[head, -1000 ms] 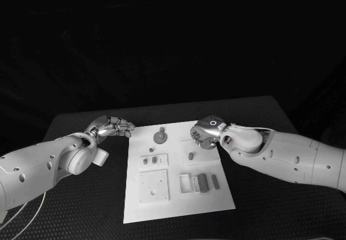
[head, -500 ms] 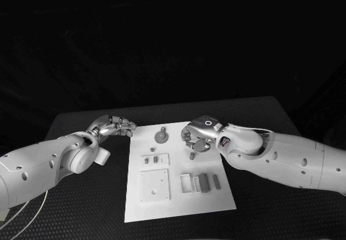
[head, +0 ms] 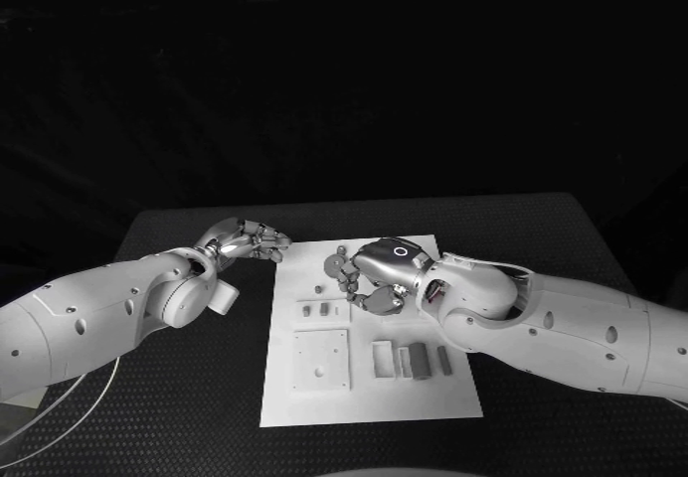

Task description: Assemble the parts on the task board

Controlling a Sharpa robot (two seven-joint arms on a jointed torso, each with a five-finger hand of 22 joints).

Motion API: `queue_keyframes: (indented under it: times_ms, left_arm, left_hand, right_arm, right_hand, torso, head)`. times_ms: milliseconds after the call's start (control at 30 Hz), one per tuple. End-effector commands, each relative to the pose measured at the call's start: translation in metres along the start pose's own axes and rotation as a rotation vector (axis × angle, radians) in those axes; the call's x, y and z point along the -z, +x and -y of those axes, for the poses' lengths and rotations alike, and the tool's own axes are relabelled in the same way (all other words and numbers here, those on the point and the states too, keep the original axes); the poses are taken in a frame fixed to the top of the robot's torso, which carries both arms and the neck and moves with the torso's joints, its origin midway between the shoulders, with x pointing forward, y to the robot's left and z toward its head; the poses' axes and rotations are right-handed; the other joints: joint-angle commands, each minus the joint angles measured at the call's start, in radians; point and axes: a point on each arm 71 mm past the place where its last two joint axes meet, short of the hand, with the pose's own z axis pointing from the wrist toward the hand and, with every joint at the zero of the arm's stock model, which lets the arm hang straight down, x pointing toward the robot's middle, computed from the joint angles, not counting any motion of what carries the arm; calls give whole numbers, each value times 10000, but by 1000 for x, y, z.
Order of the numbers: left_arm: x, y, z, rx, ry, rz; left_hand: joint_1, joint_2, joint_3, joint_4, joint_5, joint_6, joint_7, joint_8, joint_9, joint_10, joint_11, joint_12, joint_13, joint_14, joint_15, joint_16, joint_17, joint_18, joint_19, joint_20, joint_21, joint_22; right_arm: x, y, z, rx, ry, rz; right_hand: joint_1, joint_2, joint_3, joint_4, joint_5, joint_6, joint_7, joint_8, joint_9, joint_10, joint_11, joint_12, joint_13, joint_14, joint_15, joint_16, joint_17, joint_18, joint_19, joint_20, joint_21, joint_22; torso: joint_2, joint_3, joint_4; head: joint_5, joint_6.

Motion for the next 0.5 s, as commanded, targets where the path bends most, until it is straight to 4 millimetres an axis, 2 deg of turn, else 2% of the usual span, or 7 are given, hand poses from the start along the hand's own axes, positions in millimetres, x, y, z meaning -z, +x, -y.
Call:
queue_keyframes:
  times_ms: [33, 333, 500]
  left_arm:
    - [-1, 3, 2, 109, 94, -151]
    - [-2, 5, 3, 118, 104, -184]
    - [-2, 5, 3, 120, 95, -194]
  left_hand:
    - [33, 103, -65, 20, -31, -88, -12, 57, -14, -38, 51, -11, -14, 9, 48, -67, 17, 83, -17, 59, 45, -11]
    - [35, 104, -72, 21, -31, -88, -13, 59, -15, -38, 50, -9, -19, 10, 48, -77, 28, 83, -17, 60, 45, -21]
    - [35, 105, -75, 22, -31, -88, -13, 60, -15, -37, 50, -8, -22, 11, 48, -82, 35, 83, -17, 60, 45, -26]
  right_arm:
    - [-2, 6, -7, -271, -323, -81]
    - [-4, 32, -20, -500, -696, -228]
    - [-3, 41, -25, -301, -953, -79]
  right_hand:
    - [-2, -40, -3, 25, 58, 38, -1, 36, 11, 962, -291, -41, 16, -152, -163, 32, 14, 685, 39, -36, 23, 182]
    - [0, -39, -2, 19, 58, 31, 0, 34, 18, 960, -291, -52, 23, -157, -164, 28, 19, 685, 36, -44, 19, 180]
    - [5, -39, 1, 17, 58, 29, -1, 33, 21, 959, -292, -56, 26, -158, -164, 26, 22, 685, 35, -48, 19, 180]
  torso:
    - [-1, 0, -4]
    - [-1, 13, -2]
    - [-4, 23, -12]
  head:
    - [256, -65]
    - [517, -193]
    - [748, -298]
